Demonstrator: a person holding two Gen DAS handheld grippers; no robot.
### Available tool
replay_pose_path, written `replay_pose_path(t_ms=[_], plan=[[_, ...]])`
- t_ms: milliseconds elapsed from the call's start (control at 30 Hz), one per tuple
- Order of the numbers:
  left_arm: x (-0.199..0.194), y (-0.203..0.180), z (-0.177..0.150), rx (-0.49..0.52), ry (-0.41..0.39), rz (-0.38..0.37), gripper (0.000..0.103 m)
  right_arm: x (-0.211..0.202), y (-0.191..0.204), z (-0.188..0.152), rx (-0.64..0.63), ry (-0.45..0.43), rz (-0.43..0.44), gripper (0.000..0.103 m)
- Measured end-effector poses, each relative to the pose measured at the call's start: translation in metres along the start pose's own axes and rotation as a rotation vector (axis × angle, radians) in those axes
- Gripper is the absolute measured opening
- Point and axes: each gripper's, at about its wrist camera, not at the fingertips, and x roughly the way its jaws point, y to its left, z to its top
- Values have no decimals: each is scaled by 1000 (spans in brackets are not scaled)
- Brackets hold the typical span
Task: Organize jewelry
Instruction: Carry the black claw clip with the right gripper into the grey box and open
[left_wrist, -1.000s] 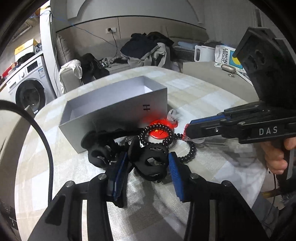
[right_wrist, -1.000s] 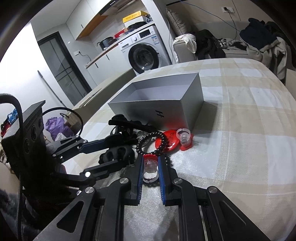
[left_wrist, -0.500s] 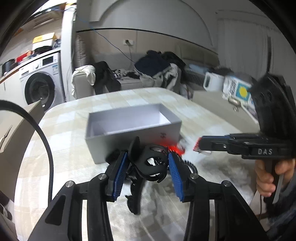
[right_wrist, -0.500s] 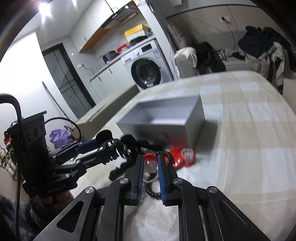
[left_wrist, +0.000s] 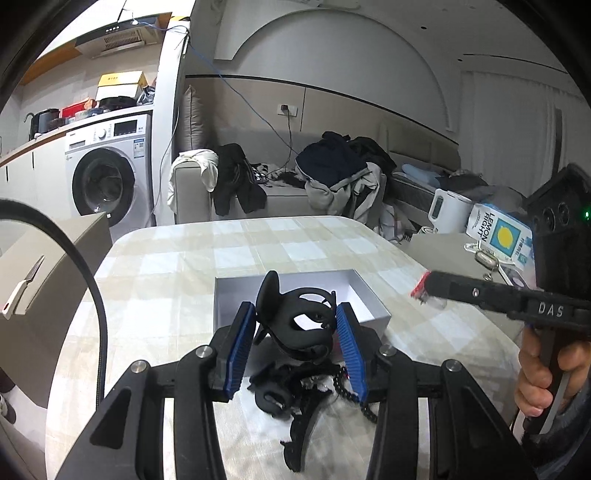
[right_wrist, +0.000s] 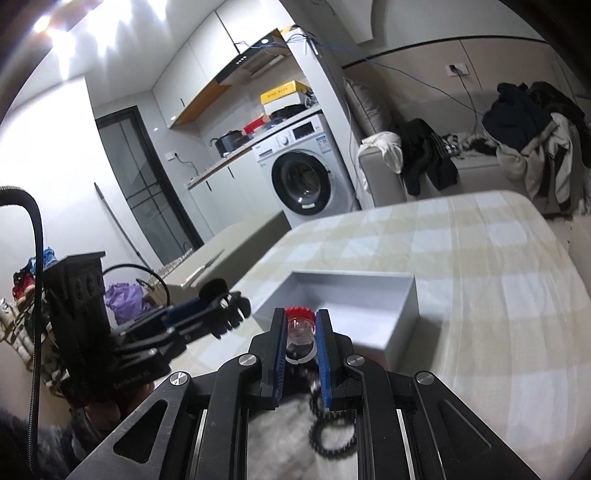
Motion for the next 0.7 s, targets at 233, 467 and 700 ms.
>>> replay_pose_path(t_ms=[233,467,700], plan=[[7,8,12,-25,-14,20,39,1,-11,29,32,-42,-1,14],[13,11,18,-20,-12,55,39,8,-17,33,52,-37,4,14],[24,11,19,-20,8,62,39,23,-28,26,74,-8,7,14]])
